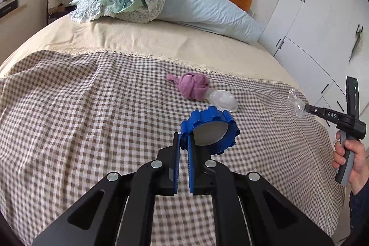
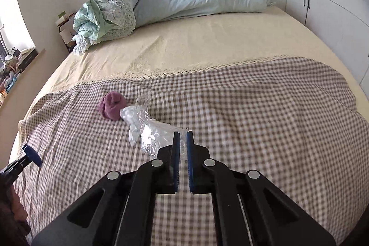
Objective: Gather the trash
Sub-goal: 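Carry the blue bottle cap and clear bag to the trash bin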
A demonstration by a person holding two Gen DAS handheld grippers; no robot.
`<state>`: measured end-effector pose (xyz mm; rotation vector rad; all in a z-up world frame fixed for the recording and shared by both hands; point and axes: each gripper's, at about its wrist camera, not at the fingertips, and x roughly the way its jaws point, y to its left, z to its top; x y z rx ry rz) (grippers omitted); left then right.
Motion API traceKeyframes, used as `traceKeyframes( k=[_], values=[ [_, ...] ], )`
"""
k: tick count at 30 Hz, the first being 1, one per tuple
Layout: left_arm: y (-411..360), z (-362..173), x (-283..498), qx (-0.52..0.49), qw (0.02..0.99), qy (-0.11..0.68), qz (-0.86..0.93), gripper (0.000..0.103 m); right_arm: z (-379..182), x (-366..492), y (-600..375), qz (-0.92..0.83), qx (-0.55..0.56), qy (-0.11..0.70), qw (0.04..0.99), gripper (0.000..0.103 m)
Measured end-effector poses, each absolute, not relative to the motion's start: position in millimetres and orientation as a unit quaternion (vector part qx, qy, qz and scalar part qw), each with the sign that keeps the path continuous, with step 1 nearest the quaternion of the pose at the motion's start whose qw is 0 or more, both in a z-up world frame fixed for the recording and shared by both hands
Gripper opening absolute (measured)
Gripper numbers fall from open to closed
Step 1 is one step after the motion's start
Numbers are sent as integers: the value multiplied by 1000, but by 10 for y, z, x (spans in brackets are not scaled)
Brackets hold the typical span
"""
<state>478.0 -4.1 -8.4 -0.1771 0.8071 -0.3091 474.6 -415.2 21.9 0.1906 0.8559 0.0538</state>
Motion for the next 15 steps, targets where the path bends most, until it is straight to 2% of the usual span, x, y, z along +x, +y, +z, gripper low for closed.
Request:
traceKeyframes(
  k=[9, 15],
  values=[
    [-571, 352, 3314, -37, 897, 401, -181, 4, 369, 2854, -4331, 38, 99, 408, 907, 6],
    [-1163, 390, 2316, -14, 874, 421, -244, 4, 253, 1543, -4556, 26, 97, 407, 908, 6]
  ],
)
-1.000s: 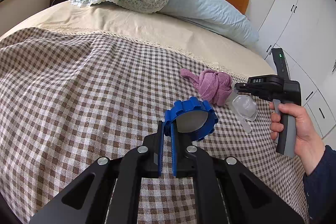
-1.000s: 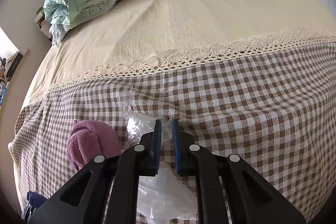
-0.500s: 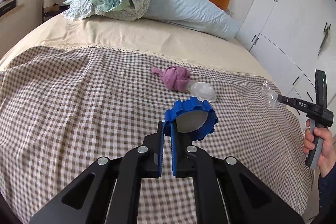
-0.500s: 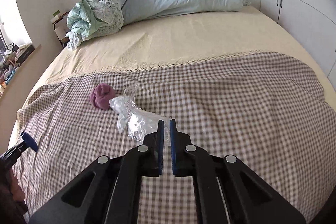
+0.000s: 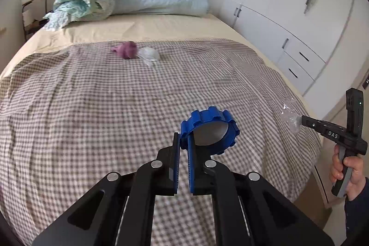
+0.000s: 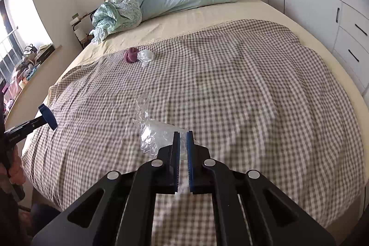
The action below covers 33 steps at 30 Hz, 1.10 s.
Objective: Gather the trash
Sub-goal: 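Carry the blue bottle cap and clear bag to the trash bin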
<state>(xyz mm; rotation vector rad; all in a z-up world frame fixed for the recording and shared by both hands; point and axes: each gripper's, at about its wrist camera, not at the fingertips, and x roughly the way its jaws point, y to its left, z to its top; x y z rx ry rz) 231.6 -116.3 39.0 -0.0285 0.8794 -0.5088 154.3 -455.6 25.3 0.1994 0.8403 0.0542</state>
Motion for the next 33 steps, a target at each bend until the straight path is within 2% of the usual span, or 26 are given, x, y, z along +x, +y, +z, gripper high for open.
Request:
traceKeyframes(
  k=[9, 16, 23, 30, 33],
  values=[
    [-2586, 119, 1183, 42, 798, 476, -367, 4, -334, -237, -4927, -24, 115, 429, 896, 6],
    [-3740, -261, 524, 159, 738, 492, -435, 4, -1125, -1192, -5392, -82, 171, 458, 868, 6],
    [-4720, -1057, -104, 336, 649, 502, -463, 4, -2158, -1621, -5528, -127, 233, 502, 823, 6],
    [-5305, -2146, -456, 426, 565, 549, -444, 4, -2916, -1735, -5501, -152, 252, 534, 792, 6],
    [-5472, -2410, -569, 453, 545, 552, -439, 4, -3153, -1748, -5497, -167, 266, 544, 778, 6]
  ],
)
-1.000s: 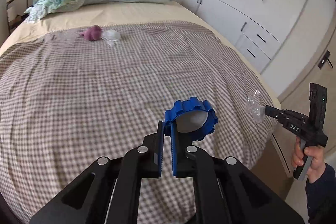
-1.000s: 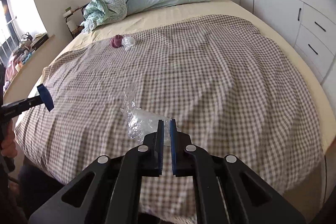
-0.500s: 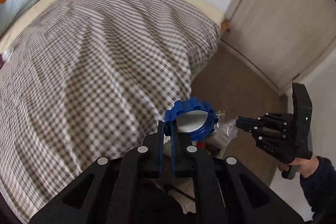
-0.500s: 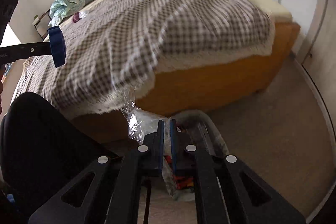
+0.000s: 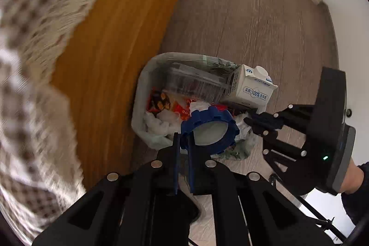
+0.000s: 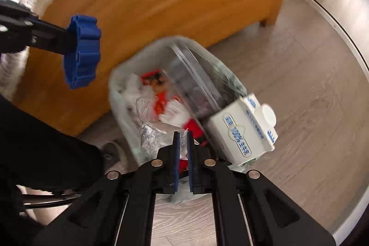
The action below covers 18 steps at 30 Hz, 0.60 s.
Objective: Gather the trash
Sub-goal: 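Carry the blue bottle cap and clear bag to the trash bin, then open both tools over the bin to drop the cap and bag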
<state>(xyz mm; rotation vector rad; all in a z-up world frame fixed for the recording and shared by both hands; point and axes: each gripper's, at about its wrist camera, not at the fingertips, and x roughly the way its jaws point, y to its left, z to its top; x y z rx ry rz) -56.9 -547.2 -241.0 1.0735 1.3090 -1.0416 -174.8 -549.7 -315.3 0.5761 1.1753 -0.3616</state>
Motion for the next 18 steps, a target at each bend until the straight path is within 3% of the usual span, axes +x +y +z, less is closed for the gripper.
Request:
traceKeyframes(
  k=[11, 18],
  values=[
    [-5691, -3877, -854, 556, 473, 537, -423, 4, -3906, -1795, -5516, -213, 337, 575, 715, 6],
    [-5590, -4263, -692, 531, 495, 561, -398, 4, -4184, -1848, -5540, -227, 355, 589, 689, 6]
  ],
)
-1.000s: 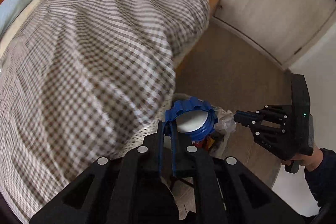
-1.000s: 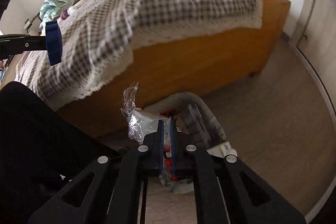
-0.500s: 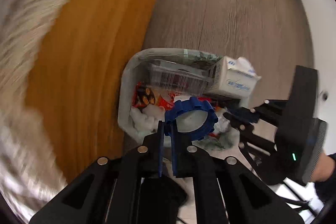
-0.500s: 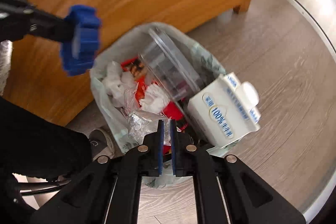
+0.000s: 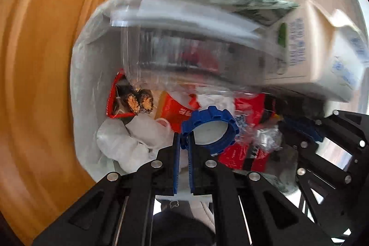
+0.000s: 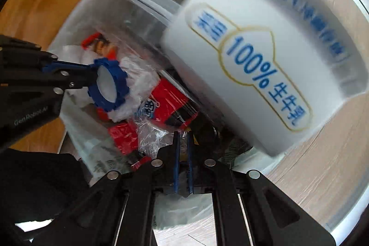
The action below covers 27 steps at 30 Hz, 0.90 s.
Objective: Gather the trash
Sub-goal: 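Open both tools over the bin to drop the cap and bag, then move both open tools back over the bed toward the pink towel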
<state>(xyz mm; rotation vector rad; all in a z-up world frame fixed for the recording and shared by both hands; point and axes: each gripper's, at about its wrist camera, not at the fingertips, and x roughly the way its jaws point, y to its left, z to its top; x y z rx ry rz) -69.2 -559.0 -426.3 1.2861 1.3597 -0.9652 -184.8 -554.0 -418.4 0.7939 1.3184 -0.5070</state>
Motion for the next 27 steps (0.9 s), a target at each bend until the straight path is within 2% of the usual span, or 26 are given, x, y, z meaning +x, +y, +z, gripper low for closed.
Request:
traceKeyframes(
  k=[4, 8, 9, 10, 11, 12, 14, 15, 22, 27],
  values=[
    [-5505, -4484, -634, 548, 491, 567, -370, 7, -4228, -1782, -5534, -236, 340, 602, 683, 6],
    [-5529, -4503, -521, 517, 508, 588, -359, 8, -4209, -1751, -5561, -248, 320, 608, 683, 9],
    [-5510, -4471, -486, 509, 510, 596, -355, 13, -4188, -1759, -5568, -243, 324, 609, 681, 11],
    [-5501, -4440, -467, 501, 512, 603, -351, 25, -4151, -1786, -5585, -242, 327, 609, 680, 12],
    [-5490, -4392, -455, 491, 514, 608, -354, 37, -4111, -1806, -5629, -244, 330, 609, 679, 22],
    [-5482, -4334, -460, 483, 515, 609, -361, 42, -4048, -1844, -5656, -242, 335, 604, 682, 34],
    [-5462, -4207, -502, 484, 520, 597, -373, 52, -3911, -1905, -5700, -234, 345, 589, 693, 48],
    [-5459, -4143, -535, 490, 522, 588, -376, 54, -3849, -1932, -5717, -228, 349, 585, 695, 51],
    [-5465, -3570, -556, 468, 546, 572, -395, 64, -3367, -2059, -5817, -225, 348, 562, 716, 52],
    [-5439, -3195, -515, 450, 551, 588, -384, 68, -2766, -1991, -5642, -221, 322, 548, 740, 52]
  ],
)
